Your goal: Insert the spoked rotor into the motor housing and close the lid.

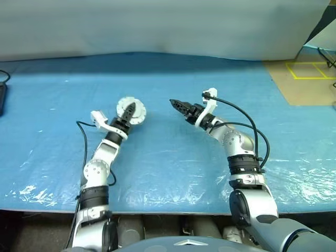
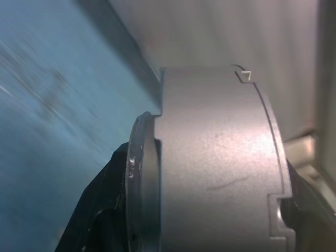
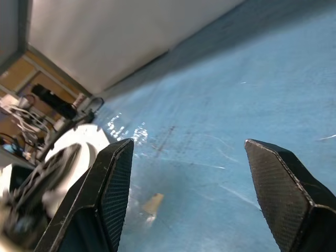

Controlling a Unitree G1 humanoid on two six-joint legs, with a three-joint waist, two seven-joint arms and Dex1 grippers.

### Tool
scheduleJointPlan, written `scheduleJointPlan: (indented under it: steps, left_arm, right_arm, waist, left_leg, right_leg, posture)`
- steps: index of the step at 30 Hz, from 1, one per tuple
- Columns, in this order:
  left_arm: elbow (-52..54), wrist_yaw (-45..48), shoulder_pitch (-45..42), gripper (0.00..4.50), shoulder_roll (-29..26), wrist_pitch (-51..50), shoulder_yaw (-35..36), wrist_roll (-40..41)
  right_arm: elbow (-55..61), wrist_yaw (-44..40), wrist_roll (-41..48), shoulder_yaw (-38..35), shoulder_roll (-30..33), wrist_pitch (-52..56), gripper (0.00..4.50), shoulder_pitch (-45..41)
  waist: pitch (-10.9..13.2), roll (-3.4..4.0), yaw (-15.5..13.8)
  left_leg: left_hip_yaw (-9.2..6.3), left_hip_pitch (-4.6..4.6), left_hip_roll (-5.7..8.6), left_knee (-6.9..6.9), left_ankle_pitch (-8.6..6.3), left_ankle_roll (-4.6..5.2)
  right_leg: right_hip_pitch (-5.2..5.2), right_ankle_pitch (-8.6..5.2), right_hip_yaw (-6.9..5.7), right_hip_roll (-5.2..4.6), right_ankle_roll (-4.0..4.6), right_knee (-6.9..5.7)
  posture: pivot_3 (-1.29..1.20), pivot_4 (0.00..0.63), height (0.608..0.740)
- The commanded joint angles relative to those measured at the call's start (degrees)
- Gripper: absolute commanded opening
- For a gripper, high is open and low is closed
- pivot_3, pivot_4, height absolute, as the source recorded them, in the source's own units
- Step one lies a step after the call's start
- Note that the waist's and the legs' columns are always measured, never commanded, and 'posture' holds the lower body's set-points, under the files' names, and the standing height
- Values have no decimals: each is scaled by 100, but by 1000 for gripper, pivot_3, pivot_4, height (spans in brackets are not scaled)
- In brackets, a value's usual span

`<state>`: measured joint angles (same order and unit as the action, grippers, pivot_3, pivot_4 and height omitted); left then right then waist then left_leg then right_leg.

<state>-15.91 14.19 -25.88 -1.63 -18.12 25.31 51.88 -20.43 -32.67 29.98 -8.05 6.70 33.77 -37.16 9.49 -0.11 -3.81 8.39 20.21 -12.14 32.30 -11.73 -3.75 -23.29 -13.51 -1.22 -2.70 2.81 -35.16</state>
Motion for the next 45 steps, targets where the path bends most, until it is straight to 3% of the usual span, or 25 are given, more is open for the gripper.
scheduleJointPlan:
  steps: [1, 9, 12, 18, 29, 34, 38, 42, 45]
  left_arm:
    - [-746, -449, -705, 2661, -364, 894, 581, -271]
    - [-2545, -503, -1511, 2661, -1050, 977, 589, -945]
    - [-2382, -448, -1374, 2661, -1031, 945, 597, -1008]
    - [-1681, -768, -689, 4474, -1232, 1229, 673, -1427]
    - [-703, -896, -44, 4474, -1641, 1716, 762, -1862]
    - [577, 942, 270, 4474, -1417, 1774, -356, -1731]
    - [1291, 2389, 756, 4474, -1698, 1253, -1793, -2112]
    - [982, 3083, 764, 4474, -1941, 1461, -2582, -2771]
    - [416, 3525, 602, 4500, -2041, 1878, -3030, -3307]
  right_arm:
    - [132, -230, -49, 93, 73, -144, 3507, 44]
    - [240, -292, -142, 147, 128, -293, 3507, 102]
    - [274, -369, -178, 223, 144, -329, 3507, 143]
    - [128, -397, -230, 227, 155, -376, 3534, 68]
    - [-224, -525, -453, 271, 191, -667, 3534, -121]
    - [-557, -234, -1381, 352, 384, -2718, 3534, 35]
    - [-638, -868, -1207, 207, 790, -3040, 3534, 137]
    - [-754, -1453, -1310, 302, 1285, -3260, 3534, 230]
    - [-875, -1893, -1660, 584, 1682, -3704, 4062, 378]
  waist:
    - [6, -10, 14]
    - [20, -34, -44]
    - [21, -35, -55]
    - [22, -37, 3]
    - [22, -38, -30]
    - [24, -41, -90]
    - [25, -42, -71]
    - [25, -41, 2]
    - [25, -40, 67]
  left_leg:
    - [-1, 1, 1, 0, 0, 0]
    - [-25, 20, 19, 5, 12, 20]
    - [-37, 32, 21, 18, 11, 19]
    - [-39, 32, 15, 21, -1, 1]
    - [-38, 18, 13, 34, -1, 1]
    - [-35, 35, 15, 41, -1, 2]
    - [-8, 31, 25, 40, -3, 5]
    - [-6, 31, 20, 33, -2, 15]
    - [-5, 32, 20, 33, 2, 23]
  right_leg:
    - [0, 0, 1, 0, -1, -1]
    - [-2, 1, -2, -2, -3, -3]
    - [-3, 1, -9, -6, -3, -6]
    - [-2, 1, -9, -6, -1, -31]
    - [-1, 0, -8, -9, 0, -44]
    - [-9, 0, -19, -26, 1, -45]
    - [-10, -13, -14, -45, 21, -47]
    - [-12, -12, -13, -39, 20, -49]
    - [-13, -12, -10, -36, 20, -54]
  posture:
    - [0, 150, 740]
    - [0, 150, 740]
    - [0, 150, 740]
    - [0, 150, 740]
    - [0, 150, 740]
    - [0, 150, 740]
    - [0, 150, 740]
    - [0, 150, 740]
    - [0, 150, 740]
